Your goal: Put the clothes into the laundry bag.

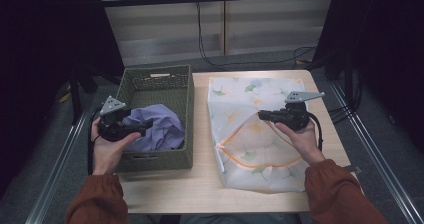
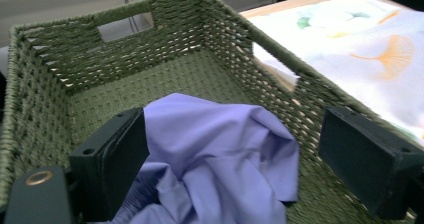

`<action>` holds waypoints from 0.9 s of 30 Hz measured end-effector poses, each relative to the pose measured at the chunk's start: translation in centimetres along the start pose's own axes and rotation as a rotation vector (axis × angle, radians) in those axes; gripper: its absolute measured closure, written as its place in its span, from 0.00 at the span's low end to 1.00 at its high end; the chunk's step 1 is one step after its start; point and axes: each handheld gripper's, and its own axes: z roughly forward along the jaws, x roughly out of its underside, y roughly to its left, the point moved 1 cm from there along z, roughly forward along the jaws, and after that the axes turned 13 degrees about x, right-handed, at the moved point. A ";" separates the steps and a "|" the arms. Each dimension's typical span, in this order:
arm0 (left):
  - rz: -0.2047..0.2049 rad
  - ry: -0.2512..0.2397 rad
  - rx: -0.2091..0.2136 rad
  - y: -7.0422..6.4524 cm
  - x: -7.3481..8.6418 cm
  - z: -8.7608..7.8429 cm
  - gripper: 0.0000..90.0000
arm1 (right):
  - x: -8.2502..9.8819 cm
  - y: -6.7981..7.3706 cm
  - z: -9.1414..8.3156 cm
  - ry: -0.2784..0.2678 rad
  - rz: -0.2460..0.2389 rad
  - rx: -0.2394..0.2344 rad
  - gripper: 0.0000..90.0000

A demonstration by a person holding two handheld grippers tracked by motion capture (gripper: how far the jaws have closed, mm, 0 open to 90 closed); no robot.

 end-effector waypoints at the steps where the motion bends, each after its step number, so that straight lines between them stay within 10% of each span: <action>1: 0.000 0.007 0.008 0.2 -0.1 0.2 0.13 | 0.0 0.0 0.0 0.000 0.000 0.001 1.00; 27: -0.086 0.264 -0.045 6.7 -0.6 6.8 0.06 | 0.1 0.0 0.3 0.012 -0.007 -0.010 1.00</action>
